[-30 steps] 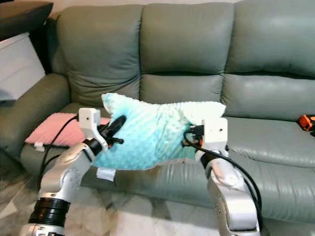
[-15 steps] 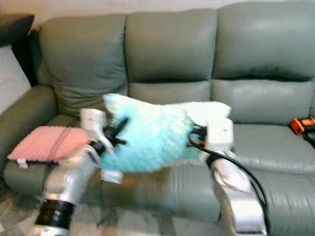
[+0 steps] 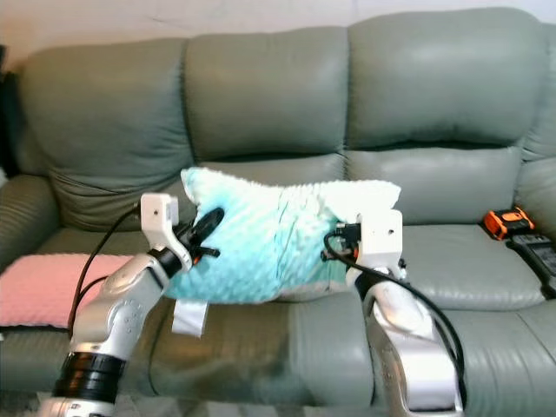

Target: Move the pillow to the sofa

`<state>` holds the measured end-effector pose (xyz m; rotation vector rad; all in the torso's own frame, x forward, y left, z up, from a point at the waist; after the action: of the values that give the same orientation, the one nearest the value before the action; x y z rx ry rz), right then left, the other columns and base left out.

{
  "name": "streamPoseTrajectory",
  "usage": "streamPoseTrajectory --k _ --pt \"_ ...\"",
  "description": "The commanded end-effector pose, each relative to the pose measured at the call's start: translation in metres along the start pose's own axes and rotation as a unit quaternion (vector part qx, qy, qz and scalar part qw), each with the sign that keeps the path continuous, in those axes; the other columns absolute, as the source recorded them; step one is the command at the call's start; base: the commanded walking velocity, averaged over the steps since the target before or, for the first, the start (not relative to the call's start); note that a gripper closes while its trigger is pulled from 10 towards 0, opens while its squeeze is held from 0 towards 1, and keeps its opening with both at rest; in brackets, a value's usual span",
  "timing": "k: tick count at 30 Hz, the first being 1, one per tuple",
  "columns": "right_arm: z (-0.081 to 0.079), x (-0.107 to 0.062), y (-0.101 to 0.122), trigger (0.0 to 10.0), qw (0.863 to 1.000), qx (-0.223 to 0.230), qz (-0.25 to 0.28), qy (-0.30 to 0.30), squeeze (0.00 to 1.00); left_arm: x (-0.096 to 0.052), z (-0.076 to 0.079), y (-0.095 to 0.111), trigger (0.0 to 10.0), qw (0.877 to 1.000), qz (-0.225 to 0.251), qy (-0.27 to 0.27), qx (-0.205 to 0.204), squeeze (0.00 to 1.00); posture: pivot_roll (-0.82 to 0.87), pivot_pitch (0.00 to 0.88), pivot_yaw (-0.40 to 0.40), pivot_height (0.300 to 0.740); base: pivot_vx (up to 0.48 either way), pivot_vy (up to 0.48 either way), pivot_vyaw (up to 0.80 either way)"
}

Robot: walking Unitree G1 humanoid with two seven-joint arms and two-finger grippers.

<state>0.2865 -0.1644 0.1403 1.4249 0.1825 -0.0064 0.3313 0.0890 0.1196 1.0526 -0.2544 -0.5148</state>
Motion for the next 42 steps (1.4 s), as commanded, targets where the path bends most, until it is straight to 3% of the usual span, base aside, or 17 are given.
streamPoseTrajectory --k 1,19,31,37,42 --pt "-0.005 0.002 0.011 10.0 1.000 0.006 0.023 0.008 0.00 -0.002 -0.002 0.005 10.0 1.000 0.001 -0.002 0.009 0.00 -0.21 0.000 0.078 0.740 0.326 0.000 0.00" --pt "-0.007 0.001 0.010 10.0 1.000 0.009 0.020 0.009 0.00 0.001 -0.016 0.005 10.0 0.998 -0.012 0.049 0.022 0.00 -0.21 0.000 0.084 0.740 0.085 0.000 0.00" --pt "-0.009 0.001 0.008 10.0 1.000 0.011 0.017 0.010 0.00 0.001 -0.020 0.003 10.0 0.997 -0.019 0.066 0.030 0.00 -0.20 0.000 0.086 0.740 0.000 0.000 -0.75" --pt "-0.012 0.001 0.007 10.0 1.000 0.012 0.017 0.011 0.00 0.001 -0.025 0.005 10.0 0.996 -0.022 0.072 0.041 0.00 -0.20 0.000 0.092 0.740 0.000 0.000 0.00" --pt "-0.013 0.000 0.005 10.0 1.000 0.016 0.014 0.011 0.00 0.001 -0.027 0.004 10.0 0.996 -0.030 0.075 0.048 0.00 -0.19 0.000 0.099 0.740 0.000 0.000 -0.80"
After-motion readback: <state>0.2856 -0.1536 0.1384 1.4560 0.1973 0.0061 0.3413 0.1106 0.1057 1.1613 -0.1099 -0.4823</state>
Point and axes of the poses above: a point about 5 cm out from each wrist's last joint towards the gripper, its own x axis pointing out of the wrist towards the gripper, its own y axis along the axis of the wrist's last joint, z = x × y, the point moved 2 cm from there along x, pointing out of the wrist towards the gripper, and after that the axes turned 7 degrees about -x, right-handed, at the moved point
